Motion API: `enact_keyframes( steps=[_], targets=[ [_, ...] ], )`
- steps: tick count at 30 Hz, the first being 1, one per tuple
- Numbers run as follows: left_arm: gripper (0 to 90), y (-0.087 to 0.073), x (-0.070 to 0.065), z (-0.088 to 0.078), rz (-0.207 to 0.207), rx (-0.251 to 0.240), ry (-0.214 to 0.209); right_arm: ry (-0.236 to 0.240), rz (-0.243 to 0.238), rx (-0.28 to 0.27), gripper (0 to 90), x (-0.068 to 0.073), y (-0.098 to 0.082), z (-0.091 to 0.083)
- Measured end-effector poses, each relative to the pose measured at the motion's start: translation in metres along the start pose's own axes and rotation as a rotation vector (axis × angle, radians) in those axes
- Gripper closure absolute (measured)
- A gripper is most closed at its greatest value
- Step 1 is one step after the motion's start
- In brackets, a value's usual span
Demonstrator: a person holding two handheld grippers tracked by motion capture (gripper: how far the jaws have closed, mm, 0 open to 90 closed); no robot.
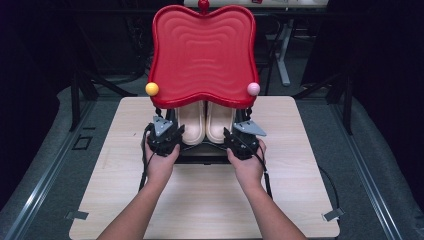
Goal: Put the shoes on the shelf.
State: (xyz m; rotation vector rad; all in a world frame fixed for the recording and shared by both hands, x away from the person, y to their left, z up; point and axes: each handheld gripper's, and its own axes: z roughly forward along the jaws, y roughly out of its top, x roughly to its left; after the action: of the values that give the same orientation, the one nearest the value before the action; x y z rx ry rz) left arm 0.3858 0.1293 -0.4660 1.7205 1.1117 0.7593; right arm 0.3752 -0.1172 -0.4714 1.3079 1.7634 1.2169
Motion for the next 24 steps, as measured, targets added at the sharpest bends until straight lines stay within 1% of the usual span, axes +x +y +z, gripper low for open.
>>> enact_keyframes(
  steps=[2, 3, 7, 9, 14, 16, 19, 24],
  targets=[
    [71.1, 0.0021, -0.0013, 0.0008, 0.012, 0.01, 0.003, -0.001, 0.0, -0.002, 65.5, -0.0002, 0.0003, 0.0009],
    [71.1, 0.0026, -0.0012, 0.0011, 0.009, 0.011, 0.007, -0.003, -0.001, -0.001, 65.5, 0.0003, 0.0007, 0.0013],
    [71.9, 0.0021, -0.0011, 0.0021, 0.002, -0.001, 0.018, -0.018, -0.016, 0.022, 65.6, 0.0037, 0.0051, 0.0028],
    [71.9, 0.0018, -0.0016, 0.0018, 0.01, -0.003, 0.015, -0.02, -0.021, 0.029, 65.7, 0.0042, 0.0062, 0.0031],
    [70.8, -0.0016, -0.0013, 0.0009, 0.022, -0.022, 0.008, -0.006, -0.018, 0.003, 65.3, 0.0032, 0.0024, 0.0025],
    [70.3, -0.0016, -0.0019, 0.0008, 0.019, -0.02, 0.011, -0.004, -0.013, -0.005, 64.4, 0.003, 0.0011, 0.0023],
    [68.8, -0.0017, -0.0018, 0.0003, 0.029, -0.016, 0.011, -0.002, -0.01, -0.008, 62.8, 0.003, 0.0004, 0.0019],
    [66.6, -0.0016, -0.0021, 0.0, 0.007, -0.016, 0.0, 0.001, -0.001, -0.006, 61.7, 0.0024, 0.0003, 0.0013]
  ],
)
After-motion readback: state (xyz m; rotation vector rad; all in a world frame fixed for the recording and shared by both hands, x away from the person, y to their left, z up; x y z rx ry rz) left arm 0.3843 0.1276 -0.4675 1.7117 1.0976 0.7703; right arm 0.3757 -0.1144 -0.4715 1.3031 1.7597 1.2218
